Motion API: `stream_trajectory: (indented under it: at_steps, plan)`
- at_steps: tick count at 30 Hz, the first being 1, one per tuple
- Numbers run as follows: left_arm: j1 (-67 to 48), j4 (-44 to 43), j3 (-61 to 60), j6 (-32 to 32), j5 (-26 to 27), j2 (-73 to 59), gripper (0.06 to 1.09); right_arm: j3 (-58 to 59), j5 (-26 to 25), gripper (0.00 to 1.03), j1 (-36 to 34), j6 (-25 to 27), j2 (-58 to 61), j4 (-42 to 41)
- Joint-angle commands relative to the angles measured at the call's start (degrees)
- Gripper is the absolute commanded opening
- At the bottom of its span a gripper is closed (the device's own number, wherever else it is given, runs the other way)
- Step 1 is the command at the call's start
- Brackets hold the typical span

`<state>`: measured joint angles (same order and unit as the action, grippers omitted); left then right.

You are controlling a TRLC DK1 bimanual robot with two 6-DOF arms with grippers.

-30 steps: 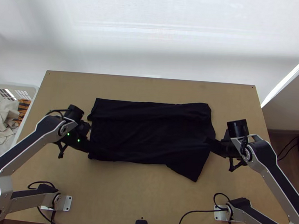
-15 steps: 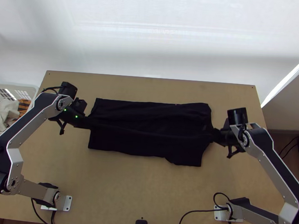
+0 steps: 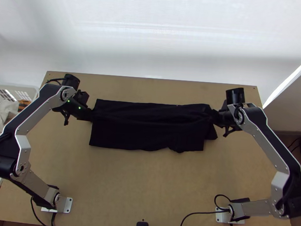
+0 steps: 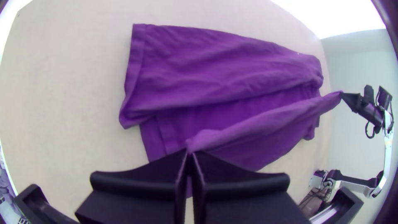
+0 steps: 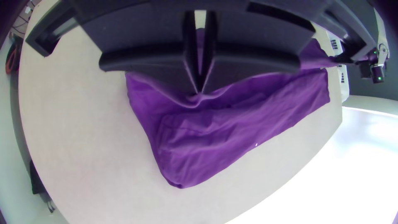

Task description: Fold the t-shirt

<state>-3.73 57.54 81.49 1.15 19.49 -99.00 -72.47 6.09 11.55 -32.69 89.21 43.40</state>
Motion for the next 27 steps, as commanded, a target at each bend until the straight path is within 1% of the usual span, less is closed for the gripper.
stream_trajectory:
  at_steps: [1, 8, 17, 27]
  plan:
    - [1.4, 0.6, 4.4, 2.2, 0.3, -2.7, 0.10, -3.0, 0.0, 0.03, -0.2, 0.3, 3.6, -1.3]
    - [2.9, 0.3, 9.6, 3.9, -0.7, -7.1, 0.10, -7.1, -0.8, 0.03, -0.2, -0.2, 9.2, -2.9]
    - [3.0, -0.4, 12.0, 5.4, -2.3, -12.4, 0.10, -11.3, -2.0, 0.03, -0.3, -0.5, 15.1, -4.9]
    - [3.3, -1.9, 14.4, 7.6, -5.7, -18.2, 0.10, -13.5, -2.9, 0.03, -0.7, -1.2, 21.4, -7.7]
